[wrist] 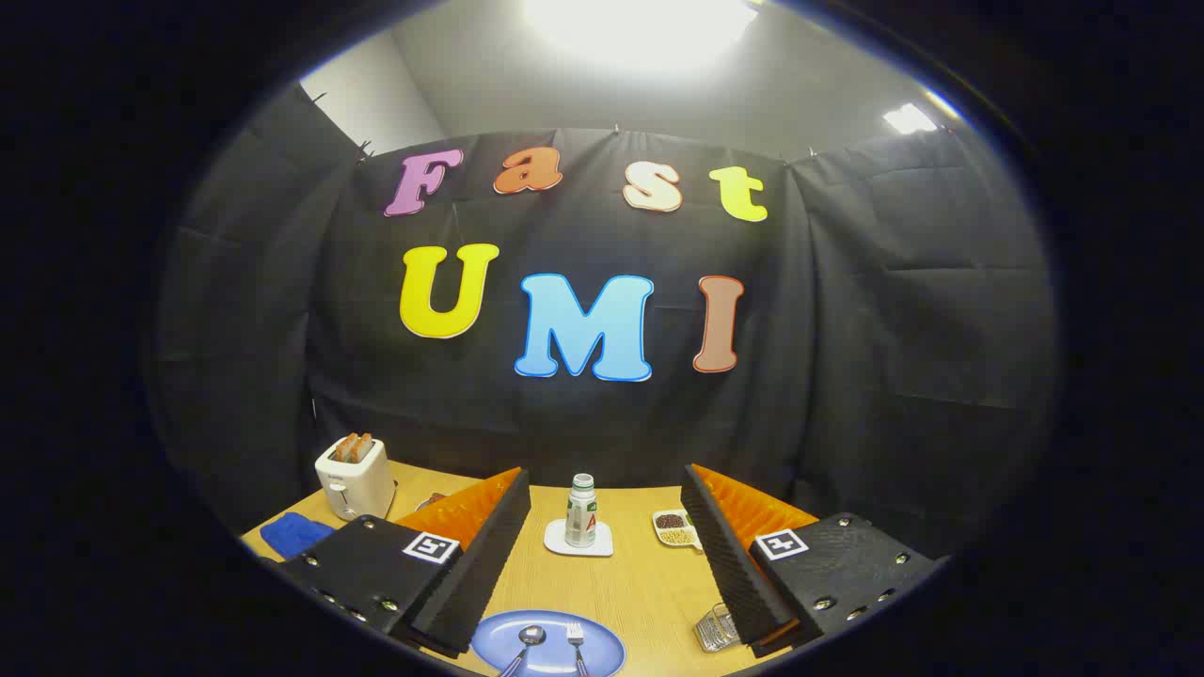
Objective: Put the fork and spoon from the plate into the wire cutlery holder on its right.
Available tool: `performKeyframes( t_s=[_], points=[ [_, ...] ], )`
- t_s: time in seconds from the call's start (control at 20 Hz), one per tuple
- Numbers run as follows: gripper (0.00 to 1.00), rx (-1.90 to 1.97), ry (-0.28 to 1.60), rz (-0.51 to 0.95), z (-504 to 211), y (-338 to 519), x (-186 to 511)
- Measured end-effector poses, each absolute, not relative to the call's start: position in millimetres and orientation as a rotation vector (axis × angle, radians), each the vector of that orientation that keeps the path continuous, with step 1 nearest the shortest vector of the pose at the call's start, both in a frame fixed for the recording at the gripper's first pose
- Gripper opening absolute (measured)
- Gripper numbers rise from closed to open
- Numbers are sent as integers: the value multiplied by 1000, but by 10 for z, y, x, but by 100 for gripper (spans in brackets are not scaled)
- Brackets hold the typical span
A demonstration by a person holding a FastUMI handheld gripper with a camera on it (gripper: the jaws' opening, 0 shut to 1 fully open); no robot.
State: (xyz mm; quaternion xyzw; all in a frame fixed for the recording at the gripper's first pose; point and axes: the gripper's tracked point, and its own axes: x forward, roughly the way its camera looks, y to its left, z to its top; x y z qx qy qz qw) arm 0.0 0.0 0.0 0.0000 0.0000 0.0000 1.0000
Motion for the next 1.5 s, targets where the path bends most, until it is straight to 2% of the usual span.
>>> performKeyframes(
  t_s=[0.8, 1.2, 1.5],
  points=[
    [99, -13, 54, 4, -135, -75, 46],
    [99, -24, 134, 24, -466, -48, 53],
    [99, -43, 260, 70, -908, 52, 55]
  ],
)
